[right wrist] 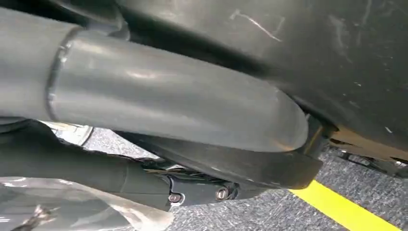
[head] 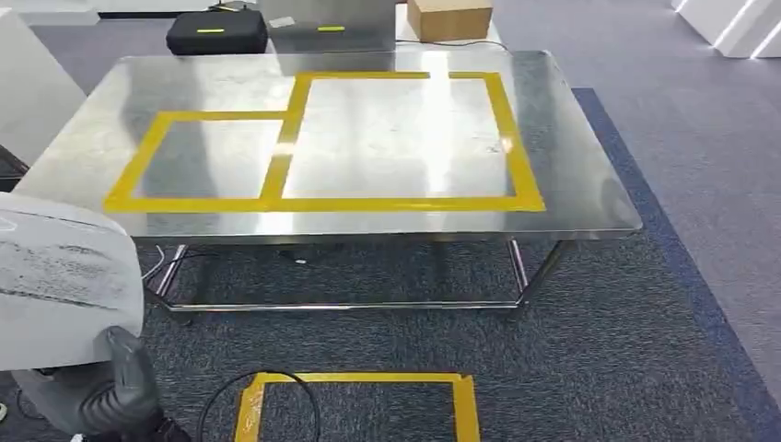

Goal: Take the parts from the cabinet and place them on the table.

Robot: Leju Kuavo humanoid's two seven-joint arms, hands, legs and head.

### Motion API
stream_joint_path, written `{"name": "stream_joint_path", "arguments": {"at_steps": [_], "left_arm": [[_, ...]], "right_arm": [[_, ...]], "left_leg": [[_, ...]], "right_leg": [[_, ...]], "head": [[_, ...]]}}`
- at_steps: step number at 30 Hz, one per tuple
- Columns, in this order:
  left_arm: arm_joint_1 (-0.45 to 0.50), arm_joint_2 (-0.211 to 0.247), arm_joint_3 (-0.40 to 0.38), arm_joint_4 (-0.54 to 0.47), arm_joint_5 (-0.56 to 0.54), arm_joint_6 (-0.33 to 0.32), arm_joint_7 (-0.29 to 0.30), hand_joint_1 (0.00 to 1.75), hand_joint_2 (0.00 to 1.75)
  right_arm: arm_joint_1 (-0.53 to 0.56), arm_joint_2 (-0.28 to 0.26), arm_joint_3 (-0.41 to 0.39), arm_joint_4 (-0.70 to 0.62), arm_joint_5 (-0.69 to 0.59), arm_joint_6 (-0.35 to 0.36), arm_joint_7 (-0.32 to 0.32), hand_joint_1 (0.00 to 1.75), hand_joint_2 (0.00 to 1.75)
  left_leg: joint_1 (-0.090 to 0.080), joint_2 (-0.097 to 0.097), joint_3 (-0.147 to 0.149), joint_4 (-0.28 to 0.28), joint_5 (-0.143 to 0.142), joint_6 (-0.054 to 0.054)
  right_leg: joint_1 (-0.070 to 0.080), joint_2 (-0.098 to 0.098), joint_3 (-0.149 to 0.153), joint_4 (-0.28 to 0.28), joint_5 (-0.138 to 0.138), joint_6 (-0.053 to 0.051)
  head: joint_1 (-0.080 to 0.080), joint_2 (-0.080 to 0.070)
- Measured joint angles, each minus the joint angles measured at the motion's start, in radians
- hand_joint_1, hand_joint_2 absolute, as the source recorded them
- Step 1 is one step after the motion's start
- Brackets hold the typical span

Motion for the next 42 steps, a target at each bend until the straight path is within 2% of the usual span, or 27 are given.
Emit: {"name": "stream_joint_path", "arguments": {"at_steps": [1, 2, 3, 5, 6, 7, 8, 10, 12, 13, 15, 16, 17, 18, 19, 20, 21, 22, 24, 25, 27, 28, 31, 33, 36, 37, 42], "left_arm": [[0.0, 0.001, 0.0, 0.0, 0.0, 0.0, 0.0, 1.75, 1.75], [0.0, 0.001, 0.0, 0.0, 0.004, 0.0, 0.0, 1.75, 1.75], [0.0, 0.001, 0.0, 0.0, 0.01, -0.003, 0.0, 1.75, 1.75], [0.0, 0.001, 0.0, 0.0, 0.02, -0.011, 0.0, 1.75, 1.75], [0.001, 0.002, 0.0, 0.001, 0.021, -0.013, 0.0, 1.75, 1.75], [0.0, 0.002, 0.0, 0.001, 0.025, -0.014, 0.0, 1.75, 1.75], [0.002, 0.001, 0.001, 0.0, 0.026, -0.014, 0.0, 1.75, 1.75], [0.0, -0.001, 0.001, 0.0, 0.023, -0.014, 0.0, 1.75, 1.75], [0.0, -0.005, 0.0, 0.0, 0.019, -0.014, 0.0, 1.75, 1.75], [-0.002, -0.006, 0.0, 0.0, 0.019, -0.014, 0.0, 1.75, 1.75], [-0.002, -0.006, 0.0, 0.0, 0.018, -0.014, 0.0, 1.75, 1.75], [-0.002, -0.006, 0.0, 0.001, 0.016, -0.013, 0.0, 1.75, 1.75], [-0.002, -0.006, 0.0, 0.001, 0.015, -0.012, 0.0, 1.75, 1.75], [-0.002, -0.006, 0.0, 0.002, 0.013, -0.01, 0.0, 1.75, 1.75], [-0.002, -0.007, 0.0, 0.002, 0.012, -0.01, 0.0, 1.75, 1.75], [-0.002, -0.007, 0.0, 0.002, 0.011, -0.01, 0.0, 1.75, 1.75], [-0.001, -0.007, 0.0, 0.002, 0.007, -0.01, 0.0, 1.75, 1.75], [0.0, -0.007, 0.0, 0.004, 0.007, -0.011, 0.0, 1.75, 1.75], [-0.001, -0.009, 0.001, 0.007, -0.004, -0.01, 0.0, 1.75, 1.75], [-0.001, -0.01, 0.002, 0.008, -0.016, -0.005, 0.0, 1.75, 1.75], [-0.003, -0.009, 0.003, 0.016, -0.05, 0.013, 0.0, 1.75, 1.75], [-0.003, -0.009, 0.004, 0.023, -0.074, 0.028, 0.0, 1.75, 1.75], [-0.011, -0.005, 0.027, 0.059, -0.308, 0.149, 0.018, 1.75, 1.75], [-0.024, -0.004, 0.057, 0.092, -0.586, 0.224, 0.08, 1.75, 1.75], [-0.071, -0.015, 0.17, 0.146, -1.026, 0.235, 0.149, 1.75, 1.75], [-0.102, -0.014, 0.208, 0.171, -1.112, 0.235, 0.166, 1.75, 1.75], [-0.276, 0.028, 0.364, 0.335, -1.219, 0.236, 0.294, 1.75, 1.75]], "right_arm": [[0.001, 0.0, 0.0, 0.0, 0.0, 0.0, 0.0, 0.0, 0.0], [0.002, 0.0, 0.0, 0.0, 0.0, 0.0, 0.0, 0.0, 0.0], [0.004, 0.0, 0.0, 0.0, 0.0, 0.0, 0.0, 0.0, 0.0], [0.007, 0.0, -0.001, 0.0, 0.0, 0.0, 0.0, 0.0, 0.0], [0.011, 0.0, -0.001, 0.001, 0.0, 0.0, 0.001, 0.0, 0.0], [0.01, 0.0, -0.002, 0.001, 0.0, 0.0, 0.001, 0.0, 0.0], [0.01, 0.0, -0.002, 0.0, 0.001, 0.0, 0.001, 0.0, 0.0], [0.011, -0.001, -0.003, -0.001, 0.001, 0.0, 0.001, 0.0, 0.0], [0.01, -0.003, -0.003, -0.002, 0.001, 0.0, 0.002, 0.0, 0.0], [0.008, -0.003, -0.003, -0.002, 0.001, 0.0, -0.001, 0.0, 0.0], [0.002, -0.003, -0.003, -0.002, 0.001, 0.0, -0.003, 0.0, 0.0], [-0.001, -0.003, -0.003, -0.002, 0.001, 0.0, -0.005, 0.0, 0.0], [-0.003, -0.003, -0.003, -0.002, 0.0, 0.0, -0.005, 0.0, 0.0], [-0.004, -0.003, -0.003, -0.002, 0.0, 0.0, -0.005, 0.0, 0.0], [-0.004, -0.003, -0.003, -0.002, 0.0, 0.0, -0.005, 0.0, 0.0], [-0.004, -0.003, -0.003, -0.002, -0.001, 0.0, -0.005, 0.0, 0.0], [-0.003, -0.003, -0.003, -0.001, -0.002, 0.0, -0.003, 0.0, 0.0], [-0.003, -0.003, -0.003, 0.0, -0.002, 0.0, -0.003, 0.0, 0.0], [-0.004, -0.004, -0.003, 0.001, -0.003, 0.0, -0.003, 0.0, 0.0], [-0.006, -0.004, -0.003, 0.001, -0.003, 0.0, -0.003, 0.0, 0.0], [-0.006, -0.003, -0.003, 0.001, -0.003, 0.0, -0.002, 0.0, 0.0], [-0.006, -0.003, -0.003, 0.002, -0.003, 0.001, -0.002, 0.0, 0.0], [-0.006, -0.003, -0.003, 0.002, 0.002, 0.001, -0.003, 0.0, 0.0], [-0.006, -0.003, -0.003, 0.002, 0.011, 0.002, -0.003, 0.0, 0.0], [-0.007, -0.004, -0.002, 0.002, 0.019, 0.009, -0.006, 0.0, 0.0], [-0.007, -0.004, 0.0, 0.002, 0.02, 0.012, -0.008, 0.0, 0.0], [-0.007, -0.006, 0.011, 0.001, 0.024, 0.021, -0.02, 0.0, 0.0]], "left_leg": [[0.001, 0.0, -0.025, 0.012, -0.028, -0.003], [0.001, 0.0, -0.034, -0.004, -0.028, -0.003], [0.001, 0.0, -0.029, -0.046, -0.001, -0.002], [0.001, 0.001, -0.005, -0.186, 0.124, 0.006], [-0.003, 0.005, -0.009, -0.207, 0.193, 0.016], [-0.008, 0.008, -0.017, -0.227, 0.161, 0.019], [-0.011, 0.006, -0.008, -0.223, 0.178, 0.029], [-0.009, 0.003, 0.005, -0.245, 0.171, 0.044], [0.0, 0.004, 0.047, -0.266, 0.172, 0.056], [0.001, 0.005, 0.056, -0.272, 0.169, 0.06], [0.002, 0.006, 0.069, -0.275, 0.154, 0.061], [0.002, 0.005, 0.079, -0.275, 0.144, 0.062], [0.002, 0.004, 0.092, -0.275, 0.134, 0.061], [0.002, 0.002, 0.106, -0.275, 0.124, 0.06], [0.003, 0.001, 0.126, -0.275, 0.11, 0.057], [0.003, 0.001, 0.142, -0.275, 0.098, 0.053], [0.002, 0.001, 0.143, -0.276, 0.087, 0.047], [0.0, -0.001, 0.159, -0.268, 0.077, 0.042], [-0.002, 0.001, 0.164, -0.266, 0.067, 0.029], [-0.002, 0.001, 0.168, -0.275, 0.067, 0.027], [-0.002, 0.001, 0.179, -0.285, 0.06, 0.047], [-0.003, 0.0, 0.181, -0.289, 0.062, 0.045], [-0.003, 0.001, 0.188, -0.299, 0.061, 0.046], [-0.003, 0.001, 0.192, -0.307, 0.057, 0.046], [-0.003, 0.001, 0.193, -0.31, 0.058, 0.045], [-0.003, 0.001, 0.194, -0.311, 0.058, 0.044], [-0.002, 0.001, 0.194, -0.313, 0.064, 0.025]], "right_leg": [[0.0, 0.002, 0.01, 0.0, -0.01, 0.0], [0.0, 0.005, 0.023, 0.0, -0.02, 0.001], [-0.001, 0.006, 0.038, 0.0, -0.032, 0.003], [-0.001, 0.007, 0.07, -0.001, -0.056, 0.01], [0.0, 0.005, 0.069, -0.002, -0.068, 0.014], [0.003, 0.008, 0.078, -0.005, -0.071, 0.02], [0.002, 0.005, 0.071, -0.017, -0.078, 0.028], [0.003, 0.004, 0.099, -0.016, -0.06, 0.04], [0.004, 0.004, 0.069, 0.044, -0.058, 0.048], [0.004, 0.004, 0.024, 0.117, -0.06, 0.05], [0.003, 0.004, -0.074, 0.238, -0.119, 0.058], [0.003, 0.004, -0.107, 0.261, -0.157, 0.061], [0.002, 0.004, -0.124, 0.251, -0.167, 0.064], [0.002, 0.004, -0.126, 0.219, -0.151, 0.063], [0.0, 0.003, -0.116, 0.149, -0.096, 0.064], [-0.002, 0.002, -0.104, 0.077, -0.025, 0.064], [-0.004, -0.001, -0.101, 0.018, 0.068, 0.062], [0.001, -0.007, -0.105, 0.02, 0.04, 0.05], [0.004, -0.006, -0.09, 0.022, 0.051, 0.029], [0.004, -0.004, -0.081, 0.019, 0.054, 0.027], [0.003, -0.003, -0.078, 0.017, 0.056, 0.031], [0.002, -0.001, -0.078, 0.017, 0.053, 0.031], [0.002, 0.001, -0.076, 0.016, 0.043, 0.025], [0.003, 0.001, -0.075, 0.016, 0.041, 0.021], [0.005, 0.0, -0.072, 0.016, 0.038, 0.018], [0.005, 0.0, -0.071, 0.016, 0.038, 0.017], [0.005, -0.001, -0.071, 0.016, 0.042, 0.012]], "head": [[0.0, 0.0], [0.0, 0.0], [0.0, 0.0], [0.0, 0.0], [0.002, 0.0], [-0.002, 0.0], [0.002, 0.0], [0.003, 0.0], [0.009, 0.0], [0.016, 0.001], [0.021, 0.0], [0.021, 0.0], [0.023, 0.0], [0.024, 0.0], [0.024, 0.0], [0.024, 0.0], [0.025, 0.0], [0.023, 0.0], [0.024, 0.0], [0.026, 0.0], [0.021, 0.0], [0.02, 0.0], [0.02, 0.0], [0.021, 0.0], [0.021, 0.0], [0.021, 0.0], [0.021, 0.0]]}}
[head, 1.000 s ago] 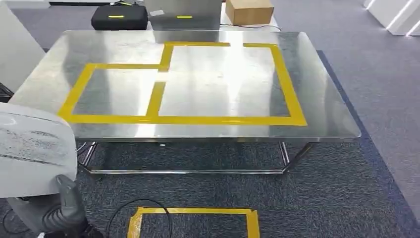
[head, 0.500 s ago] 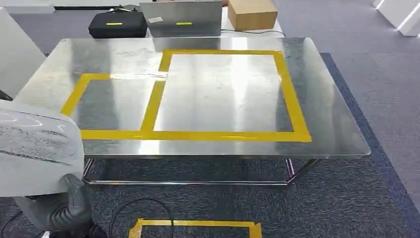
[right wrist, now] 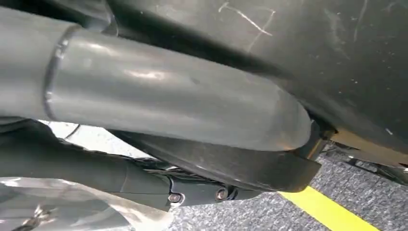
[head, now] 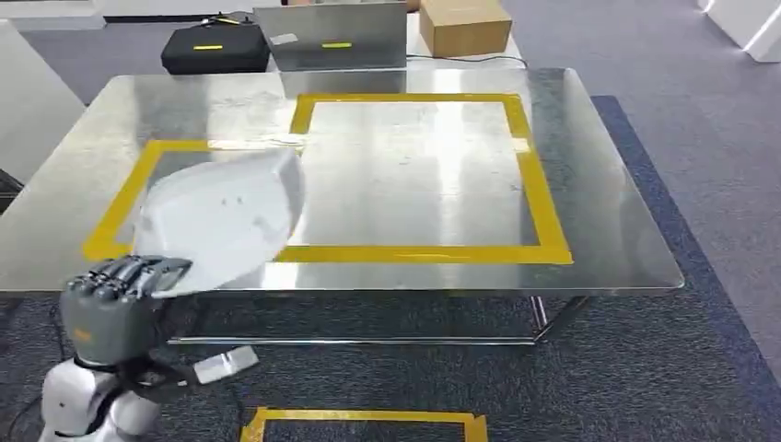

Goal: Take the parts from the cabinet and place them on the table.

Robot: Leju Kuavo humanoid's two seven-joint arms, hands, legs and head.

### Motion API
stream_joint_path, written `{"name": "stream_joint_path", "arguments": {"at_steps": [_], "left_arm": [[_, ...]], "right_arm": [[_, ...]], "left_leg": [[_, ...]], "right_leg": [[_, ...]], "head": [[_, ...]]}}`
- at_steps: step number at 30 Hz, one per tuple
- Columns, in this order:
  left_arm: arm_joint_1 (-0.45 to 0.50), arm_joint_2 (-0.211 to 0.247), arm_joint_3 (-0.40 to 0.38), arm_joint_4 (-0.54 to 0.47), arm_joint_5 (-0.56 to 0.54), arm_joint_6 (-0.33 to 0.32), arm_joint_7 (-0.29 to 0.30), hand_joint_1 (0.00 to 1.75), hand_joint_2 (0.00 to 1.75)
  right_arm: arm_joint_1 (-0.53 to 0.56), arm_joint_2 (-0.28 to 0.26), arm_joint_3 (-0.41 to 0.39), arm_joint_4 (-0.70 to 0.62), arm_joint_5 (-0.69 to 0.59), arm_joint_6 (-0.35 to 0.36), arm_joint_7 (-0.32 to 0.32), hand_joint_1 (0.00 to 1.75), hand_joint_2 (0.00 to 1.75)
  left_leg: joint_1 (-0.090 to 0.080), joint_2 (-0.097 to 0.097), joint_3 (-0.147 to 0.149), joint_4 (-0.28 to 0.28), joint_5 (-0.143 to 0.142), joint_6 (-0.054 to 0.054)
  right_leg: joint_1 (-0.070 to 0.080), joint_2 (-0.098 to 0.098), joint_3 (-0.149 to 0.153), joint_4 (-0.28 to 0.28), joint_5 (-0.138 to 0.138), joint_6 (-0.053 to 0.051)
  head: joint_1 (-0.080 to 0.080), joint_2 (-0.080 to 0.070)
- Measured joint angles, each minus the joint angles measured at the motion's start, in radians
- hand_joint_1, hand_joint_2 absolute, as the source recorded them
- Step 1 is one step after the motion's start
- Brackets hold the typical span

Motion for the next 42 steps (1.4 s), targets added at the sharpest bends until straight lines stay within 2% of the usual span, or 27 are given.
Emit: {"name": "stream_joint_path", "arguments": {"at_steps": [2, 3, 5, 7, 12, 16, 20, 24, 30, 34, 42], "left_arm": [[-0.087, 0.047, 0.052, 0.098, -0.053, 0.0, 0.07, 1.75, 1.75], [-0.133, 0.072, 0.073, 0.159, -0.037, 0.0, 0.087, 1.75, 1.75], [-0.226, 0.122, 0.114, 0.286, 0.014, 0.0, 0.093, 1.75, 1.75], [-0.314, 0.184, 0.159, 0.42, 0.016, 0.001, 0.124, 1.75, 1.75], [-0.516, 0.313, 0.268, 0.766, 0.078, 0.001, 0.156, 1.75, 1.75], [-0.603, 0.379, 0.318, 0.931, 0.054, -0.005, 0.235, 1.75, 1.75], [-0.647, 0.414, 0.325, 1.039, 0.006, -0.021, 0.265, 1.75, 1.75], [-0.675, 0.407, 0.315, 1.096, -0.083, -0.089, 0.288, 1.75, 1.75], [-0.701, 0.349, 0.264, 1.142, -0.19, -0.182, 0.29, 1.75, 1.75], [-0.72, 0.276, 0.211, 1.166, -0.219, -0.202, 0.294, 1.75, 1.75], [-0.762, 0.124, 0.017, 1.196, -0.221, -0.187, 0.326, 1.75, 1.75]], "right_arm": [[0.0, 0.0, 0.007, 0.0, 0.0, 0.002, -0.004, 0.0, 0.0], [0.001, 0.0, 0.008, 0.0, 0.0, 0.002, -0.006, 0.0, 0.0], [0.002, 0.0, 0.012, 0.0, 0.001, 0.003, -0.012, 0.0, 0.0], [0.003, -0.001, 0.014, 0.0, 0.001, 0.004, -0.016, 0.0, 0.0], [0.003, -0.001, 0.014, 0.0, 0.001, 0.008, -0.018, 0.0, 0.0], [0.003, -0.001, 0.014, 0.0, 0.0, 0.013, -0.017, 0.0, 0.0], [0.002, -0.001, 0.014, 0.0, 0.0, 0.017, -0.016, 0.0, 0.0], [0.001, -0.001, 0.014, 0.0, 0.0, 0.02, -0.013, 0.0, 0.0], [0.0, -0.001, 0.014, 0.0, 0.0, 0.019, -0.013, 0.0, 0.0], [0.0, -0.001, 0.014, 0.0, 0.0, 0.019, -0.011, 0.0, 0.0], [-0.002, -0.001, 0.014, 0.0, -0.001, 0.017, -0.004, 0.0, 0.0]], "left_leg": [[0.0, 0.0, 0.0, 0.0, 0.002, -0.004], [0.0, 0.001, 0.0, 0.0, 0.004, -0.007], [0.0, 0.002, 0.0, 0.0, 0.005, -0.008], [0.0, 0.004, 0.0, 0.0, 0.006, -0.01], [0.0, 0.006, 0.0, 0.0, 0.006, -0.011], [0.0, 0.006, 0.001, 0.0, 0.006, -0.012], [0.0, 0.006, 0.001, 0.0, 0.006, -0.012], [0.0, 0.006, 0.0, 0.0, 0.006, -0.012], [0.0, 0.006, 0.0, 0.0, 0.006, -0.012], [-0.001, 0.006, 0.0, 0.0, 0.006, -0.012], [0.0, 0.005, -0.001, 0.001, 0.005, -0.011]], "right_leg": [[0.0, 0.001, 0.0, 0.0, 0.003, -0.002], [0.0, 0.002, 0.0, 0.0, 0.005, -0.002], [0.0, 0.004, 0.0, 0.0, 0.007, -0.002], [0.0, 0.006, 0.0, 0.0, 0.008, -0.003], [0.0, 0.009, -0.001, 0.0, 0.009, -0.003], [0.0, 0.009, -0.002, 0.0, 0.009, -0.003], [0.0, 0.008, -0.002, -0.002, 0.009, -0.003], [0.0, 0.008, -0.001, -0.004, 0.01, -0.002], [0.0, 0.009, 0.0, -0.008, 0.011, -0.001], [0.0, 0.008, 0.0, -0.01, 0.012, 0.0], [-0.001, 0.008, 0.002, -0.012, 0.013, 0.002]], "head": [[0.0, 0.0], [0.0, 0.0], [0.0, 0.0], [0.0, 0.0], [-0.001, 0.0], [0.0, 0.0], [0.0, 0.0], [0.0, 0.0], [0.0, 0.0], [0.0, 0.0], [0.001, 0.0]]}}
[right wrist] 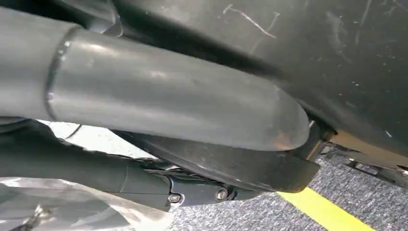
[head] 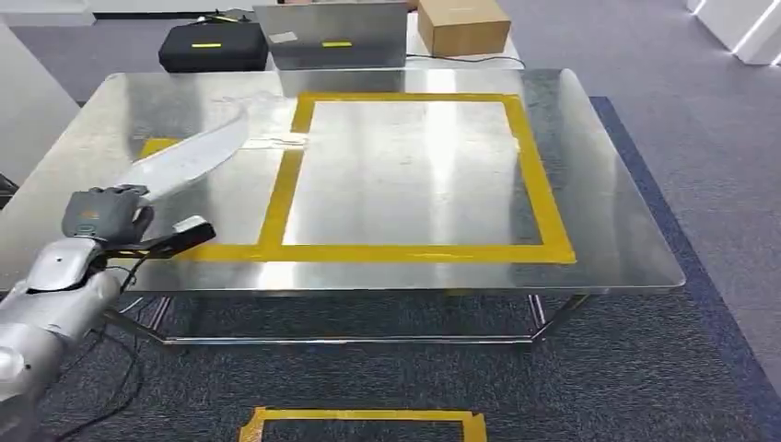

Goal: Take the parts from the cabinet and place them on the table.

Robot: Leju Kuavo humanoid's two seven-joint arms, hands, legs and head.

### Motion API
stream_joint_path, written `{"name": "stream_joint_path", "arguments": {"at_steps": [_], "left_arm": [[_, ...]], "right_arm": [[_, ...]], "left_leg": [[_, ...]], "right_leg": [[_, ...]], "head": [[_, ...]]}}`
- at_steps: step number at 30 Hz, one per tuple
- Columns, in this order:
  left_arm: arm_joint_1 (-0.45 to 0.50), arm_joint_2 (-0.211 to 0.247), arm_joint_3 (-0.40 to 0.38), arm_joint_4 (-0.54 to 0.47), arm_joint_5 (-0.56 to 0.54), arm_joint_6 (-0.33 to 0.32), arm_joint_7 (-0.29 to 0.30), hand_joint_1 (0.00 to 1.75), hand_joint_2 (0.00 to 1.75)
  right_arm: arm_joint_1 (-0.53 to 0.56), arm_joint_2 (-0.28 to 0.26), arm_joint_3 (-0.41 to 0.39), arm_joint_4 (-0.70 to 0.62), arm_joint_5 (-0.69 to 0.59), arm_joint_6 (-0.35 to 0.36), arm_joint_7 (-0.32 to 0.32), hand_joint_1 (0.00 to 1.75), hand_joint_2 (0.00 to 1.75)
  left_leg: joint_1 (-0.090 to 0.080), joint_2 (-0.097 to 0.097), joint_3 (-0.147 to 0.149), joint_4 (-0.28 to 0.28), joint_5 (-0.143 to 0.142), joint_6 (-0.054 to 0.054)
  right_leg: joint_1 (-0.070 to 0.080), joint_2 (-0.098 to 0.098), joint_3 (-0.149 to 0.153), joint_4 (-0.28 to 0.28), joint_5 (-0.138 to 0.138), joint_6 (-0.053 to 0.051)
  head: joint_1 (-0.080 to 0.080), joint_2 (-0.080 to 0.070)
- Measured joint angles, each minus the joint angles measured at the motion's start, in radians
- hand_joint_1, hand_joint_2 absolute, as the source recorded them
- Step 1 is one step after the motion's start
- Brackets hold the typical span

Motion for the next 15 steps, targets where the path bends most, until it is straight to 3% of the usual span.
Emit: {"name": "stream_joint_path", "arguments": {"at_steps": [6, 7, 9, 10, 11, 15], "left_arm": [[-0.004, -0.013, -0.019, 0.002, 0.0, 0.003, 0.0, 1.75, 1.75], [-0.005, -0.021, -0.026, 0.002, 0.0, 0.004, 0.0, 0.0, 1.75], [-0.008, -0.032, -0.045, 0.005, 0.0, 0.004, 0.004, 0.0, 1.75], [-0.015, -0.065, -0.083, 0.007, 0.011, 0.013, 0.015, 0.0, 1.75], [-0.016, -0.073, -0.088, 0.008, 0.025, 0.033, 0.011, 0.0, 0.0], [-0.016, -0.083, -0.088, 0.008, 0.048, 0.082, -0.003, 0.0, 0.0]], "right_arm": [[-0.001, 0.0, 0.0, 0.0, 0.0, 0.0, 0.003, 0.0, 0.0], [-0.001, 0.0, 0.0, 0.0, 0.0, 0.0, 0.004, 0.0, 0.0], [-0.001, 0.0, -0.001, 0.0, -0.001, 0.0, 0.005, 0.0, 0.0], [-0.002, 0.0, -0.003, 0.0, -0.002, 0.0, 0.01, 0.0, 0.0], [-0.003, 0.0, -0.005, 0.0, -0.003, 0.0, 0.013, 0.0, 0.0], [-0.004, 0.0, -0.006, 0.0, -0.003, 0.0, 0.018, 0.0, 0.0]], "left_leg": [[0.0, 0.0, 0.0, 0.0, 0.0, 0.0], [0.0, 0.0, 0.0, 0.0, 0.0, 0.0], [0.0, 0.001, 0.0, 0.0, 0.0, 0.0], [0.0, 0.001, 0.001, 0.0, 0.0, 0.0], [0.0, 0.001, 0.0, 0.0, 0.0, 0.0], [0.0, 0.001, -0.001, 0.0, 0.0, 0.0]], "right_leg": [[0.0, 0.0, 0.0, 0.0, 0.0, 0.0], [0.0, 0.0, 0.0, 0.0, 0.0, 0.0], [0.0, 0.001, 0.0, 0.0, 0.0, 0.0], [0.0, 0.001, 0.0, 0.0, 0.0, 0.0], [0.0, 0.001, 0.0, 0.0, 0.0, 0.0], [0.0, 0.001, 0.001, 0.0, 0.0, 0.0]], "head": [[0.0, 0.0], [0.0, 0.0], [0.0, 0.0], [0.0, 0.0], [-0.001, 0.0], [-0.001, 0.0]]}}
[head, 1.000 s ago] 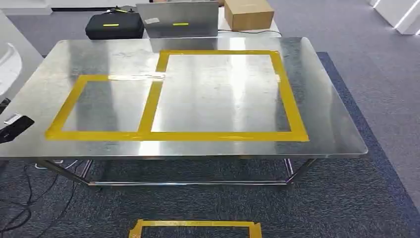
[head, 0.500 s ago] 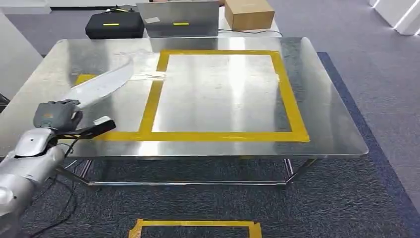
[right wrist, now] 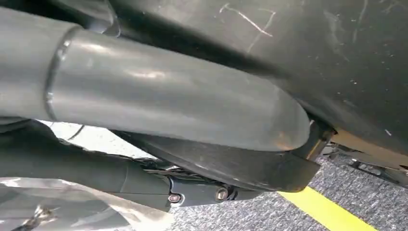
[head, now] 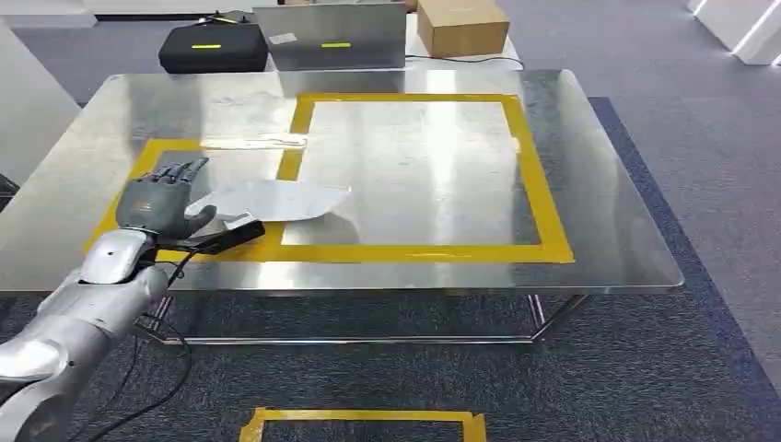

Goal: Take the parts from the cabinet and place them on the table.

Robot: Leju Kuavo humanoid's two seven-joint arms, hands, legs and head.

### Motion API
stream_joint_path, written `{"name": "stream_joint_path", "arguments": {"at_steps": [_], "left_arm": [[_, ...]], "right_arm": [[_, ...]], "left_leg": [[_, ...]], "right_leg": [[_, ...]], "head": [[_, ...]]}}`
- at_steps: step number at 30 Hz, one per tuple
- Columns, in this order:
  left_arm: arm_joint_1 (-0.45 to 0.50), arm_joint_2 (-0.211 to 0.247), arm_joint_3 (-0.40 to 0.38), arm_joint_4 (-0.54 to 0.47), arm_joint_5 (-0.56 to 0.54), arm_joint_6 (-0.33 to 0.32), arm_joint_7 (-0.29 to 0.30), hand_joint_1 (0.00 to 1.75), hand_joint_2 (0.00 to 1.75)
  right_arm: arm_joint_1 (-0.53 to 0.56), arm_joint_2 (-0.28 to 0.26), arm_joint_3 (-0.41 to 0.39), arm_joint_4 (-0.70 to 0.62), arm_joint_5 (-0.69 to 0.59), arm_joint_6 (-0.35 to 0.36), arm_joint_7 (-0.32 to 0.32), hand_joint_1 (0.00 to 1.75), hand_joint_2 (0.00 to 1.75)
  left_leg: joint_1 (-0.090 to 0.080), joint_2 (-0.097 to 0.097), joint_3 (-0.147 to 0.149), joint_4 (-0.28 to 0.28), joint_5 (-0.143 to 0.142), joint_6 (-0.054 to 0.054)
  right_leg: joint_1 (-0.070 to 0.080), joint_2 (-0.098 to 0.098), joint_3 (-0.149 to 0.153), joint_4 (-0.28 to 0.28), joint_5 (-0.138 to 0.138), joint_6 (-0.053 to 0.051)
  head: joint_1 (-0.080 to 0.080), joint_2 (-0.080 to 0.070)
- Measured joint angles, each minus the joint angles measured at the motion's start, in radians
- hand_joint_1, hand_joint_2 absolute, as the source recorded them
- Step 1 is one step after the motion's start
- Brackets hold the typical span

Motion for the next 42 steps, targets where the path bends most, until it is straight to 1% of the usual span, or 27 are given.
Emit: {"name": "stream_joint_path", "arguments": {"at_steps": [7, 9, 11, 14, 17, 19, 20, 21, 22, 24, 25, 26, 27, 28, 29, 30, 31, 32, 33, 34, 35, 36, 37, 38, 40, 41, 42], "left_arm": [[0.0, -0.005, 0.0, 0.0, 0.032, 0.045, -0.031, 0.0, 0.0], [0.003, -0.009, 0.008, 0.0, 0.084, 0.087, -0.075, 0.0, 0.0], [0.024, -0.02, 0.035, -0.024, 0.183, 0.106, -0.167, 0.0, 0.0], [0.077, -0.056, 0.126, -0.104, 0.334, 0.107, -0.326, 0.0, 0.0], [0.104, -0.079, 0.178, -0.145, 0.382, 0.107, -0.375, 0.0, 0.0], [0.132, -0.108, 0.216, -0.181, 0.562, 0.088, -0.517, 0.0, 0.0], [0.163, -0.124, 0.225, -0.221, 0.687, 0.057, -0.579, 0.0, 0.0], [0.212, -0.149, 0.219, -0.29, 0.816, 0.005, -0.609, 0.0, 0.0], [0.277, -0.167, 0.199, -0.386, 0.93, -0.05, -0.61, 0.0, 0.0], [0.433, -0.19, 0.133, -0.583, 1.117, -0.125, -0.609, 0.0, 0.0], [0.505, -0.194, 0.095, -0.674, 1.192, -0.144, -0.611, 0.0, 0.0], [0.583, -0.196, 0.054, -0.776, 1.253, -0.154, -0.614, 0.0, 0.0], [0.647, -0.195, 0.015, -0.872, 1.296, -0.159, -0.616, 0.0, 0.0], [0.699, -0.195, -0.02, -0.951, 1.322, -0.163, -0.616, 0.0, 0.0], [0.739, -0.195, -0.052, -1.015, 1.338, -0.164, -0.616, 0.0, 0.0], [0.78, -0.193, -0.075, -1.084, 1.356, -0.167, -0.616, 0.0, 0.0], [0.816, -0.191, -0.091, -1.13, 1.367, -0.171, -0.616, 0.0, 0.0], [0.848, -0.189, -0.107, -1.173, 1.377, -0.173, -0.616, 0.0, 0.0], [0.874, -0.187, -0.123, -1.209, 1.381, -0.174, -0.616, 0.0, 0.0], [0.893, -0.184, -0.136, -1.239, 1.389, -0.177, -0.616, 0.0, 0.0], [0.916, -0.18, -0.147, -1.266, 1.395, -0.182, -0.616, 0.0, 0.0], [0.939, -0.175, -0.155, -1.29, 1.394, -0.181, -0.616, 0.0, 0.0], [0.957, -0.169, -0.164, -1.307, 1.386, -0.172, -0.616, 0.0, 0.0], [0.968, -0.164, -0.172, -1.315, 1.378, -0.162, -0.616, 0.0, 0.0], [0.988, -0.154, -0.187, -1.319, 1.376, -0.145, -0.616, 0.0, 0.0], [0.999, -0.147, -0.193, -1.322, 1.376, -0.138, -0.616, 0.0, 0.0], [1.007, -0.143, -0.195, -1.323, 1.375, -0.133, -0.616, 0.0, 0.0]], "right_arm": [[0.0, 0.0, -0.001, 0.0, 0.0, 0.0, 0.0, 0.0, 0.0], [0.0, 0.0, -0.002, 0.0, 0.0, 0.0, -0.003, 0.0, 0.0], [0.001, 0.0, -0.003, 0.0, 0.0, -0.001, -0.006, 0.0, 0.0], [0.002, 0.0, -0.005, 0.0, -0.002, -0.002, -0.007, 0.0, 0.0], [0.002, 0.0, -0.006, 0.0, -0.002, -0.003, -0.008, 0.0, 0.0], [0.003, 0.0, -0.01, 0.0, -0.005, -0.005, -0.008, 0.0, 0.0], [0.003, 0.0, -0.013, 0.0, -0.008, -0.006, -0.008, 0.0, 0.0], [0.003, 0.0, -0.016, 0.0, -0.01, -0.008, -0.008, 0.0, 0.0], [0.005, 0.0, -0.022, 0.0, -0.016, -0.012, -0.007, 0.0, 0.0], [0.004, 0.0, -0.032, 0.0, -0.028, -0.019, -0.011, 0.0, 0.0], [0.003, 0.0, -0.036, 0.0, -0.029, -0.021, -0.012, 0.0, 0.0], [0.003, 0.0, -0.04, 0.0, -0.032, -0.023, -0.015, 0.0, 0.0], [0.003, 0.0, -0.044, 0.0, -0.032, -0.026, -0.016, 0.0, 0.0], [0.003, 0.0, -0.047, 0.0, -0.032, -0.031, -0.015, 0.0, 0.0], [0.003, 0.0, -0.047, 0.0, -0.033, -0.04, -0.013, 0.0, 0.0], [0.006, 0.0, -0.048, 0.0, -0.034, -0.049, -0.011, 0.0, 0.0], [0.009, 0.003, -0.051, 0.002, -0.034, -0.052, -0.012, 0.0, 0.0], [0.009, 0.005, -0.054, 0.003, -0.036, -0.061, -0.013, 0.0, 0.0], [0.008, 0.008, -0.055, 0.003, -0.036, -0.072, -0.013, 0.0, 0.0], [0.007, 0.008, -0.055, 0.003, -0.034, -0.081, -0.012, 0.0, 0.0], [0.007, 0.011, -0.055, 0.004, -0.032, -0.092, -0.012, 0.0, 0.0], [0.008, 0.016, -0.056, 0.004, -0.031, -0.101, -0.012, 0.0, 0.0], [0.008, 0.018, -0.056, 0.004, -0.031, -0.108, -0.012, 0.0, 0.0], [0.007, 0.02, -0.056, 0.004, -0.031, -0.112, -0.011, 0.0, 0.0], [0.008, 0.025, -0.059, 0.005, -0.032, -0.118, -0.01, 0.0, 0.0], [0.007, 0.026, -0.061, 0.005, -0.033, -0.121, -0.01, 0.0, 0.0], [0.007, 0.027, -0.062, 0.005, -0.034, -0.122, -0.01, 0.0, 0.0]], "left_leg": [[0.0, 0.0, 0.0, 0.0, 0.0, 0.0], [0.0, 0.0, 0.0, 0.0, 0.0, 0.0], [-0.001, 0.0, 0.002, 0.004, -0.001, 0.001], [-0.002, 0.0, 0.001, 0.007, -0.002, 0.004], [-0.004, 0.0, -0.004, 0.012, -0.004, 0.009], [-0.007, 0.0, -0.003, 0.012, 0.005, 0.019], [-0.007, 0.0, -0.001, -0.005, 0.019, 0.029], [0.007, 0.004, 0.013, -0.031, 0.035, 0.033], [0.004, 0.005, 0.017, -0.046, 0.043, 0.038], [0.005, 0.012, 0.012, -0.045, 0.045, 0.042], [0.005, 0.016, 0.013, -0.044, 0.044, 0.042], [0.006, 0.018, 0.013, -0.043, 0.042, 0.042], [0.008, 0.018, 0.013, -0.04, 0.039, 0.04], [0.012, 0.017, 0.013, -0.035, 0.034, 0.035], [0.017, 0.012, 0.013, -0.028, 0.027, 0.029], [0.02, 0.008, 0.012, -0.015, 0.016, 0.02], [0.016, 0.004, 0.0, -0.008, 0.008, 0.011], [0.014, 0.001, -0.007, 0.006, 0.003, 0.004], [0.012, 0.0, -0.005, 0.016, 0.001, 0.001], [0.012, -0.001, -0.015, 0.02, 0.001, -0.002], [0.012, 0.0, -0.018, 0.022, 0.0, -0.006], [0.014, 0.0, -0.02, 0.028, -0.012, -0.012], [0.014, 0.0, -0.03, 0.056, -0.039, -0.015], [0.014, 0.0, -0.053, 0.111, -0.076, -0.017], [0.013, 0.0, -0.116, 0.258, -0.148, -0.016], [0.013, 0.0, -0.136, 0.306, -0.159, -0.013], [0.01, 0.0, -0.135, 0.308, -0.146, -0.007]], "right_leg": [[0.0, 0.0, 0.0, 0.0, 0.0, 0.0], [0.0, 0.0, 0.0, 0.0, 0.0, 0.0], [-0.002, 0.0, 0.001, -0.002, 0.002, 0.003], [-0.003, 0.0, 0.001, -0.002, 0.003, 0.005], [-0.005, 0.0, 0.001, -0.003, 0.006, 0.011], [-0.008, 0.001, 0.004, -0.012, 0.017, 0.022], [-0.006, 0.001, 0.01, -0.021, 0.025, 0.029], [-0.006, -0.001, 0.0, -0.024, 0.012, 0.033], [-0.005, -0.002, -0.007, -0.006, -0.007, 0.04], [-0.006, -0.002, -0.069, 0.14, -0.081, 0.049], [-0.008, -0.002, -0.097, 0.211, -0.105, 0.054], [-0.009, -0.003, -0.116, 0.254, -0.109, 0.059], [-0.012, -0.005, -0.112, 0.248, -0.091, 0.064], [-0.017, -0.007, -0.086, 0.203, -0.052, 0.068], [-0.024, -0.01, -0.046, 0.125, -0.005, 0.073], [-0.032, -0.011, -0.008, 0.037, 0.026, 0.083], [-0.024, -0.007, 0.016, 0.037, -0.003, 0.088], [-0.024, 0.002, 0.015, 0.036, 0.004, 0.074], [-0.028, 0.002, 0.013, 0.029, -0.01, 0.061], [-0.025, 0.002, 0.016, 0.021, -0.028, 0.05], [-0.026, 0.003, 0.01, 0.025, -0.03, 0.041], [-0.03, 0.002, 0.011, 0.021, -0.03, 0.032], [-0.029, 0.001, 0.009, 0.021, -0.028, 0.025], [-0.028, -0.002, 0.007, 0.021, -0.026, 0.021], [-0.021, -0.008, -0.001, 0.021, -0.02, 0.012], [-0.016, -0.009, -0.006, 0.021, -0.016, 0.006], [-0.011, -0.009, -0.012, 0.021, -0.012, 0.001]], "head": [[0.0, 0.0], [0.0, 0.0], [0.0, 0.0], [0.0, 0.0], [0.0, 0.0], [-0.001, 0.0], [-0.001, 0.0], [0.0, 0.0], [0.004, 0.0], [0.006, 0.0], [0.006, 0.0], [0.006, 0.0], [0.005, 0.0], [0.006, 0.0], [0.006, 0.0], [0.006, 0.0], [0.013, 0.0], [0.019, 0.001], [0.013, 0.0], [0.011, 0.0], [0.011, 0.0], [0.01, 0.0], [0.005, 0.0], [0.001, 0.0], [-0.001, 0.0], [-0.001, 0.0], [-0.001, 0.0]]}}
